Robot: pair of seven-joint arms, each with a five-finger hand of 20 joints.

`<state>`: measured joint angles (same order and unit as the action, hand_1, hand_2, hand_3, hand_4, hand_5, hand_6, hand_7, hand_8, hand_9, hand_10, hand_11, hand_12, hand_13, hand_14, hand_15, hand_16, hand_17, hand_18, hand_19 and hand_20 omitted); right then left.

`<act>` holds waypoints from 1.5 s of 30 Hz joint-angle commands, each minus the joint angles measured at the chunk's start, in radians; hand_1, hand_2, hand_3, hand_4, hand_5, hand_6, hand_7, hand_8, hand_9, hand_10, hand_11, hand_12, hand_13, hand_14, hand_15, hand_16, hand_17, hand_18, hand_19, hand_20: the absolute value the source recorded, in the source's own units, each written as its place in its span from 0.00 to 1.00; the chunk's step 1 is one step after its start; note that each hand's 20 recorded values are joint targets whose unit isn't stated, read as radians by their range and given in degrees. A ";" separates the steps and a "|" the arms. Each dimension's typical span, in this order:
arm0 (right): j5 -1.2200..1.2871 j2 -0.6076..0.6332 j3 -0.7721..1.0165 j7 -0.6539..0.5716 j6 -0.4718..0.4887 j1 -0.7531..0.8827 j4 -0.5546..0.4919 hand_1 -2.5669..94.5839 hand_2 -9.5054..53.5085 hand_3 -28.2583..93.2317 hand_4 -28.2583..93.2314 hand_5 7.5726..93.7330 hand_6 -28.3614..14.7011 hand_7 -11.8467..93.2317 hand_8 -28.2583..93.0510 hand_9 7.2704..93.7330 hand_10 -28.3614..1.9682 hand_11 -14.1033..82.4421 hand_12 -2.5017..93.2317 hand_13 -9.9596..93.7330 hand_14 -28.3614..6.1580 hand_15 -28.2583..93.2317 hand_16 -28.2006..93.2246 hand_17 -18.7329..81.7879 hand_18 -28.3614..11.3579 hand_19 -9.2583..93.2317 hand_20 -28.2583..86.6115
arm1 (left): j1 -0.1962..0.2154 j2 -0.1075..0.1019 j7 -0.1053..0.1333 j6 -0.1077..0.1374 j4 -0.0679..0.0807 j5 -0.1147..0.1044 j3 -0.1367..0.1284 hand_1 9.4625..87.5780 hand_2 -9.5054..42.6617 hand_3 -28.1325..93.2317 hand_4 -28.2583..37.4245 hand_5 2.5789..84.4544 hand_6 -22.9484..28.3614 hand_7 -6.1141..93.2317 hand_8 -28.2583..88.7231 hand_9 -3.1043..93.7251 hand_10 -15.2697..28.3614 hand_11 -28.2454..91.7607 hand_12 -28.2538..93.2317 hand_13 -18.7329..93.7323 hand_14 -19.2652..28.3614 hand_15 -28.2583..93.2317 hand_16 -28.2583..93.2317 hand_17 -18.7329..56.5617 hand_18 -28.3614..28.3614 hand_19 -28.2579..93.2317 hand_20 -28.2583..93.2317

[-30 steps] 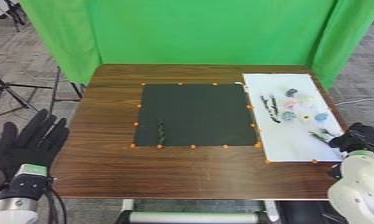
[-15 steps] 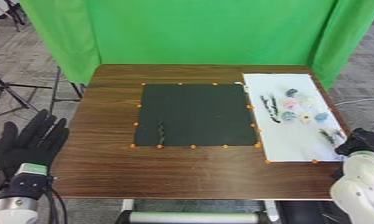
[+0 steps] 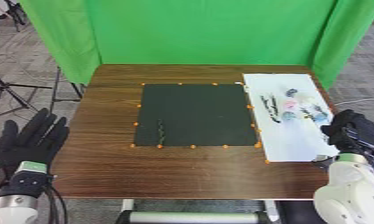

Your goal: Arrange flowers

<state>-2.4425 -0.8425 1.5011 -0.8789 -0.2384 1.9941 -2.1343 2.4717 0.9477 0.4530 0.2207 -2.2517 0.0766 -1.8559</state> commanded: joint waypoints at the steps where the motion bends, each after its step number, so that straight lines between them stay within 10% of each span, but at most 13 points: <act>1: 0.124 -0.036 -0.257 0.131 -0.009 -0.265 0.015 0.56 0.08 0.84 0.00 0.71 0.58 0.57 0.39 0.81 0.52 0.64 0.50 0.80 0.47 0.84 0.59 0.65 0.12 1.00 0.67 | 0.001 0.000 -0.017 0.011 -0.001 -0.003 -0.020 0.25 0.37 0.82 0.00 0.45 0.59 0.25 0.16 0.38 0.69 0.41 0.32 0.38 0.70 0.52 0.15 0.23 0.64 0.45 0.28; 17: 0.133 -0.288 -0.630 0.147 0.283 -0.614 0.204 0.51 0.11 0.84 0.06 0.68 0.60 0.65 0.40 0.80 0.48 0.71 0.47 0.81 0.48 0.84 0.59 0.67 0.13 1.00 0.70 | -0.093 -0.027 -0.027 -0.004 0.031 -0.008 0.012 0.25 0.38 0.82 0.00 0.45 0.59 0.25 0.16 0.38 0.69 0.41 0.32 0.38 0.70 0.52 0.15 0.23 0.64 0.45 0.28; 25: 0.035 -0.358 -0.698 0.118 0.431 -0.627 0.281 0.52 0.09 0.84 0.06 0.69 0.59 0.64 0.40 0.81 0.48 0.71 0.47 0.81 0.46 0.84 0.59 0.68 0.11 1.00 0.70 | -0.082 -0.027 -0.024 0.007 0.022 -0.026 0.015 0.24 0.37 0.82 0.00 0.45 0.59 0.24 0.16 0.38 0.69 0.40 0.32 0.38 0.70 0.51 0.15 0.23 0.64 0.45 0.28; 45: 0.048 -0.420 -0.712 0.115 0.403 -0.584 0.284 0.53 0.06 0.83 0.07 0.72 0.58 0.61 0.40 0.83 0.47 0.68 0.47 0.83 0.47 0.84 0.59 0.69 0.09 1.00 0.70 | -0.119 -0.031 -0.080 0.021 0.036 -0.003 0.049 0.25 0.36 0.82 0.00 0.45 0.59 0.24 0.16 0.38 0.69 0.40 0.32 0.38 0.70 0.51 0.15 0.23 0.64 0.46 0.28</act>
<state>-2.3839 -1.2328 0.7973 -0.7840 0.2278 1.4000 -1.8509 2.3613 0.9194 0.4071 0.2333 -2.2204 0.0625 -1.8238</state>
